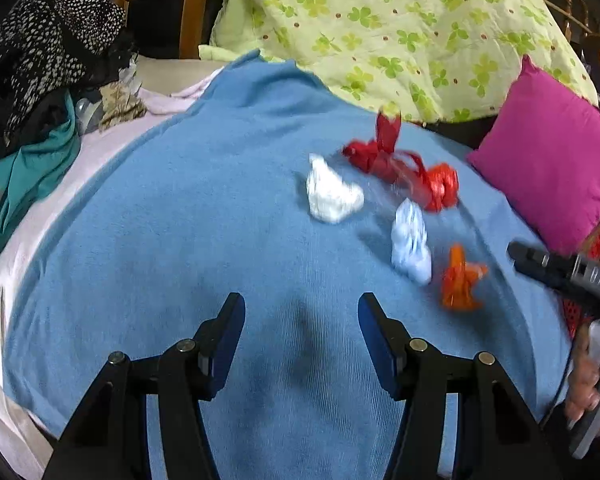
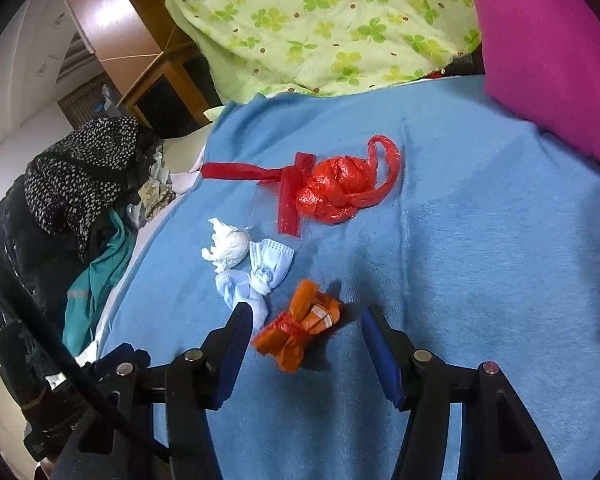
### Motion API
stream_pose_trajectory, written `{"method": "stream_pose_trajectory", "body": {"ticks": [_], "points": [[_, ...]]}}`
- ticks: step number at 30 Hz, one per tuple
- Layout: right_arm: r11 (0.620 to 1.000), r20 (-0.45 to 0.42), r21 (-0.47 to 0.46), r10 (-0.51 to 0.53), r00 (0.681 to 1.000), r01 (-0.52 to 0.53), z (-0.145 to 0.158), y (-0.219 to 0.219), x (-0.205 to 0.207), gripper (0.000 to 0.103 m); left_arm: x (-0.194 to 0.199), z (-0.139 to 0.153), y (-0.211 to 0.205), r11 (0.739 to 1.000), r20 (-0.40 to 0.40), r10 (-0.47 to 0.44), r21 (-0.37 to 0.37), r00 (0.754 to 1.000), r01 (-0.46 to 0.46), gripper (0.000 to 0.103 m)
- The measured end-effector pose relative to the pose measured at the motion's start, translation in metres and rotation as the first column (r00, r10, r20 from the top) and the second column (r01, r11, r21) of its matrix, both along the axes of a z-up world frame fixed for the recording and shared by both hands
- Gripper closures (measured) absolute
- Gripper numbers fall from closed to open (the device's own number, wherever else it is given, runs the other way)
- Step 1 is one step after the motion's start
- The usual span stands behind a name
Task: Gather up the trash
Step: 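Bring both tools back over the remaining items on the cloth, then grasp the orange bag with the right tool while the left tool grasps the light blue mask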
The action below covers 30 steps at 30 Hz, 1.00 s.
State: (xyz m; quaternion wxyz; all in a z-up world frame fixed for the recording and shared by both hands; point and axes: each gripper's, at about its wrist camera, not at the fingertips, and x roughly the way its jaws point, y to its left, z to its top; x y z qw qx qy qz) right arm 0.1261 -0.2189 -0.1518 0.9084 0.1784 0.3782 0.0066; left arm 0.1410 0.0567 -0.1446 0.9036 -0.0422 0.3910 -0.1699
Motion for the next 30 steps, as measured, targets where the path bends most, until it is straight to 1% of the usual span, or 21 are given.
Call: {"method": "stream_pose_trajectory", "body": {"ticks": [2,4,7,9,11,12,14,16,18,20,21,24,26,30], "points": [[1.0,-0.009,0.019,-0.013,1.0,0.013,-0.002,-0.004,0.006,0.042,0.012,0.015,-0.005,1.0,0.035,-0.009,-0.008,0.999,0.009,0.043],[0.999,-0.017,0.034,-0.025,1.0,0.025,-0.004,-0.011,0.01,0.042,0.029,0.034,-0.016,1.0,0.081,-0.03,0.001,0.996,0.03,0.043],[0.997,-0.033,0.069,-0.019,0.999,0.021,-0.006,-0.017,0.014,0.042,0.052,0.049,-0.033,0.998,0.103,-0.06,0.003,0.993,0.06,0.043],[0.996,-0.045,0.084,0.002,0.999,0.001,-0.009,-0.015,0.017,0.042,0.066,0.054,-0.044,0.997,0.106,-0.081,0.012,0.991,0.081,0.043],[0.997,-0.063,0.075,0.036,0.997,-0.031,-0.012,-0.006,0.019,0.042,0.077,0.05,-0.053,0.993,0.073,-0.115,0.016,0.991,0.114,0.043],[0.997,-0.07,0.066,0.052,0.996,-0.047,-0.014,-0.002,0.021,0.043,0.078,0.045,-0.053,0.993,0.051,-0.119,0.008,0.992,0.119,0.043],[0.997,-0.083,0.041,0.064,0.995,-0.061,-0.017,0.005,0.024,0.044,0.075,0.034,-0.051,0.992,0.02,-0.122,-0.023,0.992,0.122,0.043],[0.997,-0.106,0.033,0.072,0.992,-0.068,-0.023,0.011,0.029,0.045,0.07,0.024,-0.05,0.992,-0.006,-0.122,-0.036,0.993,0.121,0.043],[0.997,-0.141,0.018,0.072,0.987,-0.07,-0.031,0.015,0.036,0.055,0.065,0.015,-0.048,0.992,-0.028,-0.121,-0.048,0.992,0.12,0.043],[0.996,-0.176,0.024,0.089,0.98,-0.086,-0.04,0.02,0.042,0.058,0.063,0.013,-0.047,0.99,-0.044,-0.127,-0.066,0.991,0.124,0.043],[0.996,-0.177,0.024,0.094,0.98,-0.092,-0.042,0.022,0.043,0.062,0.062,0.013,-0.047,0.989,-0.052,-0.133,-0.078,0.99,0.129,0.043],[0.995,-0.16,0.003,0.103,0.982,-0.104,-0.039,0.025,0.041,0.078,0.058,0.014,-0.055,0.984,-0.057,-0.161,-0.082,0.985,0.157,0.043],[0.996,-0.129,-0.013,0.086,0.988,-0.089,-0.032,0.021,0.036,0.082,0.058,0.013,-0.065,0.98,-0.072,-0.186,-0.089,0.98,0.179,0.043],[1.0,-0.052,-0.007,0.001,0.999,-0.001,-0.014,-0.004,0.023,0.083,0.058,0.002,-0.088,0.976,-0.115,-0.211,-0.087,0.971,0.201,0.043]]}}
